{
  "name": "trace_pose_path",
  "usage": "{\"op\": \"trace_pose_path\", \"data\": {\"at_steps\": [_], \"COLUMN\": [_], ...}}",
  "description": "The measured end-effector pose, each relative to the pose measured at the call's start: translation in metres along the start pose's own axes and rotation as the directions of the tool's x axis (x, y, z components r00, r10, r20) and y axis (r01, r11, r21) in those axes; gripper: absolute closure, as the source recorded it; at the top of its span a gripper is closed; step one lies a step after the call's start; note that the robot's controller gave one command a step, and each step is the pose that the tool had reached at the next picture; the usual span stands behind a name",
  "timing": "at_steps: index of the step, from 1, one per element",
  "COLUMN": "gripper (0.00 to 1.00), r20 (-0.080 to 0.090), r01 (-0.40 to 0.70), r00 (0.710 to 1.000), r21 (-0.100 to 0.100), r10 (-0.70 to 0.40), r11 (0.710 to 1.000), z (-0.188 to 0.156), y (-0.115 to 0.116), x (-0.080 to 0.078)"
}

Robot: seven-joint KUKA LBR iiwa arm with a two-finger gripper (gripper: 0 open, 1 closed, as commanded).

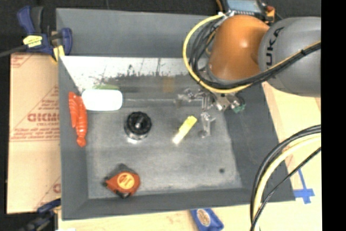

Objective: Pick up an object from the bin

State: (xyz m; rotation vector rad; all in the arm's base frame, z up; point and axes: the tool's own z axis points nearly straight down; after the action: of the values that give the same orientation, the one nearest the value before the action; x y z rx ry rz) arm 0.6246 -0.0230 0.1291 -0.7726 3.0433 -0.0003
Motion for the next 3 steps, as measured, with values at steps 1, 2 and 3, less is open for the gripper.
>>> {"op": "trace_pose_path", "data": {"at_steps": [1,2,3], "gripper": [0.00,1.00,1.00], "r20": [0.006,0.002,0.002], "r01": [-0.093,0.206,0.205], "r00": [0.996,0.979,0.979], "r21": [0.001,0.002,0.002], "r10": [0.093,-0.206,-0.205], "r11": [0.996,0.979,0.979], "z": [0.042,0.058,0.058], "y": [0.001,-0.003,-0.003], "x": [0.005,-0.001,-0.001]}}
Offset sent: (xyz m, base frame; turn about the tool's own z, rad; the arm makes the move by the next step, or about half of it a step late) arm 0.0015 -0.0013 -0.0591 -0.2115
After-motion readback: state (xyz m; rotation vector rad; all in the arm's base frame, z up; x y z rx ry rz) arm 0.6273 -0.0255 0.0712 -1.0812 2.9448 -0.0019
